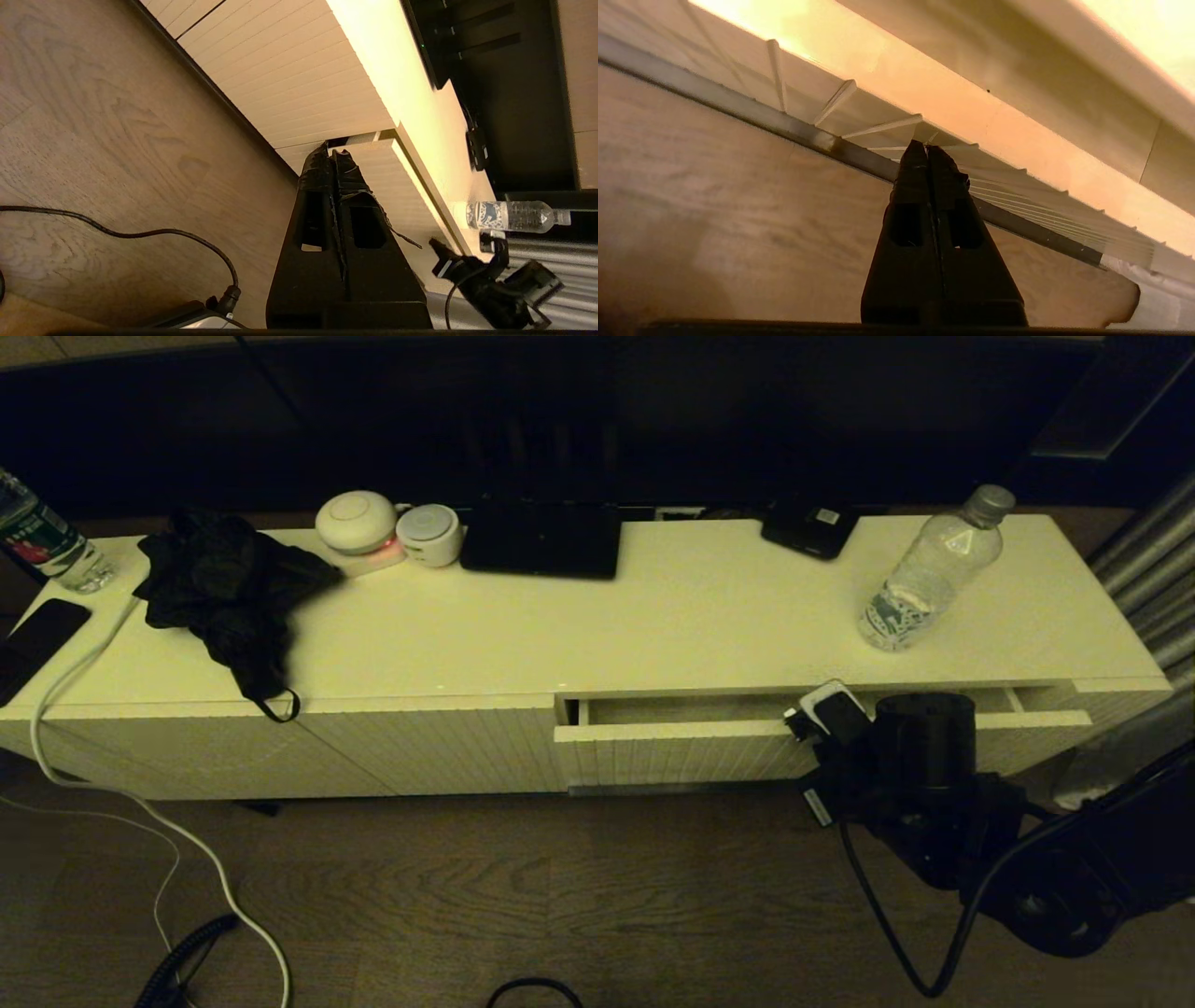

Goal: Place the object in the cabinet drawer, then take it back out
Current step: Close the drawer

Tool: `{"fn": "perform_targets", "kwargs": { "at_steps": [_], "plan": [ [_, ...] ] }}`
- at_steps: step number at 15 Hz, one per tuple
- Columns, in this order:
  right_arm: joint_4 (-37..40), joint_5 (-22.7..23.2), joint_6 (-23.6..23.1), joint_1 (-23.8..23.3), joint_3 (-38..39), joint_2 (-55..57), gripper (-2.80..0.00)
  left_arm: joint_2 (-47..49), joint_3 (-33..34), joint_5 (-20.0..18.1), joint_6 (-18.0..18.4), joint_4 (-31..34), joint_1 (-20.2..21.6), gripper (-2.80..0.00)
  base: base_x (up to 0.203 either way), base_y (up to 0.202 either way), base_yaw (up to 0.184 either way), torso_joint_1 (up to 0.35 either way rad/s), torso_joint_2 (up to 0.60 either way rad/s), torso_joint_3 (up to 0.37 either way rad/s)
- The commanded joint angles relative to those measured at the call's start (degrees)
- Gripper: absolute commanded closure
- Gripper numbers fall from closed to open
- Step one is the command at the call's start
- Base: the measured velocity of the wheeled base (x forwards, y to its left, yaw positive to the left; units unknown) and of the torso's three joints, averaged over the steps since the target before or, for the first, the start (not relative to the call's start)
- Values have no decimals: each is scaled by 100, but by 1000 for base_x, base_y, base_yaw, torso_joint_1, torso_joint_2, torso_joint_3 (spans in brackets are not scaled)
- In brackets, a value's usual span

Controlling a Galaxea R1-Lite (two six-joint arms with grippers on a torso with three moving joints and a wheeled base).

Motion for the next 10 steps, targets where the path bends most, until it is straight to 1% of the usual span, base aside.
{"fn": "perform_targets", "kwargs": {
  "at_steps": [1, 4, 8, 10],
  "plan": [
    [-48, -19, -15, -40, -175, 105, 0, -9, 0, 4, -34, -3, 0, 0, 0, 0, 0, 0, 0, 0],
    [-481, -19, -17, -100, -361, 393, 0, -9, 0, 4, -34, -3, 0, 0, 0, 0, 0, 0, 0, 0],
    [-515, -27, -4, -215, -498, 573, 0, -9, 0, 4, -34, -3, 0, 0, 0, 0, 0, 0, 0, 0],
    [-455, -28, 73, -222, -436, 460, 0, -9, 0, 4, -34, -3, 0, 0, 0, 0, 0, 0, 0, 0]
  ]
}}
